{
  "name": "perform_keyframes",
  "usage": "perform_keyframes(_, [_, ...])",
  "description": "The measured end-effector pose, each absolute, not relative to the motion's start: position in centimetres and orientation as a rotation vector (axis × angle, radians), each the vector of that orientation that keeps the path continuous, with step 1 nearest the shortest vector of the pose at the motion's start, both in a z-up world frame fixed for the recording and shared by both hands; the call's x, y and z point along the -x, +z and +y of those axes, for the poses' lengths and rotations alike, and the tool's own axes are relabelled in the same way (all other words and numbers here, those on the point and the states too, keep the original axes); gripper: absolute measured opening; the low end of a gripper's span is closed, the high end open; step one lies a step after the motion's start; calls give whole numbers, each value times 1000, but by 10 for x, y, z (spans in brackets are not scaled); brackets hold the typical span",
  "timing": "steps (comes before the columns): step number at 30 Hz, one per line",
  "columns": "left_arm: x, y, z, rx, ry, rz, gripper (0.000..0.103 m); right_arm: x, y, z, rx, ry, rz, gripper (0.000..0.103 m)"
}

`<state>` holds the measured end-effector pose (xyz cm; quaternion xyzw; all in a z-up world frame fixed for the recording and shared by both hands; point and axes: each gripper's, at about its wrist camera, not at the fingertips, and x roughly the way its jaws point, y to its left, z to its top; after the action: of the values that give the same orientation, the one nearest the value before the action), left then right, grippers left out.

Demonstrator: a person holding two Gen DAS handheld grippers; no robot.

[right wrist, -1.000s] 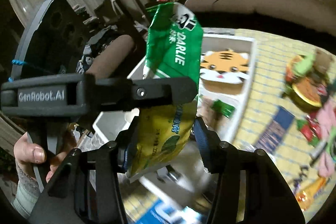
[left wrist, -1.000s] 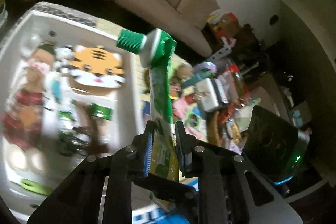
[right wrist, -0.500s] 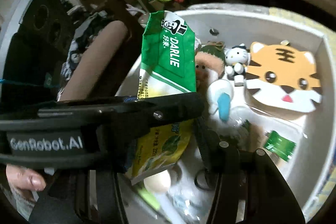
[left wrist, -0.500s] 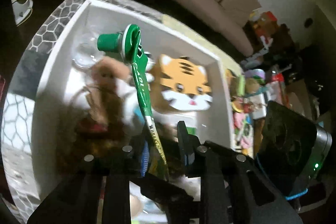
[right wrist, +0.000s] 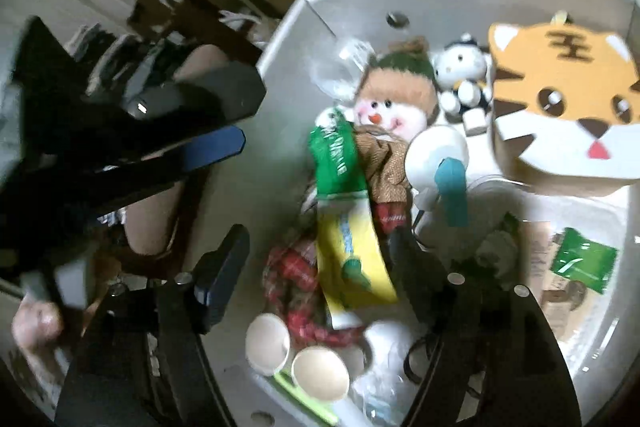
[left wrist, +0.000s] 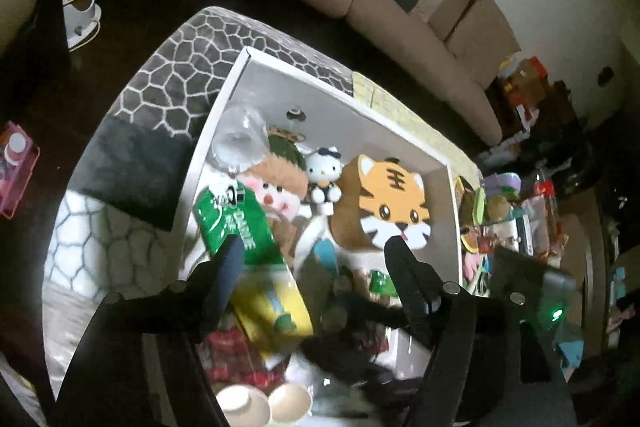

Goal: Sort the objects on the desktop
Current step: 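Carry the toothpaste box into the white storage box and release, then withdraw the right gripper from the storage box back over the table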

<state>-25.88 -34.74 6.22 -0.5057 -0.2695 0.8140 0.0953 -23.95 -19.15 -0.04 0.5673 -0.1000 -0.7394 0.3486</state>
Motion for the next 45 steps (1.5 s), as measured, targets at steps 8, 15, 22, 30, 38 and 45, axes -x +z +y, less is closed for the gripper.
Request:
perform_keyframes(8, [200,70,-325,1541,2455,-730,85,200,55,-139,-1415,-2006,-78,72])
perform_keyframes(15, [153,68,-287,1547,2470,-699,95,158,83,-86,-1359,-2059,80,78])
perform_keyframes(22, [116,76,-234,1513,2526,-596,96,119,98,-38,-1297,-2111,142,93])
perform_keyframes(30, [84,82,-188,1543,2579,-468,103,90,104,6,-1274,-2169,172,103])
perform_keyframes(38, [56,91,-141,1539,2611,-367,103,73,117,66,-1264,-2235,119,103])
perform_keyframes(45, [42,104,-73,1468,2601,-203,103,70,125,151,-1281,-2335,54,103])
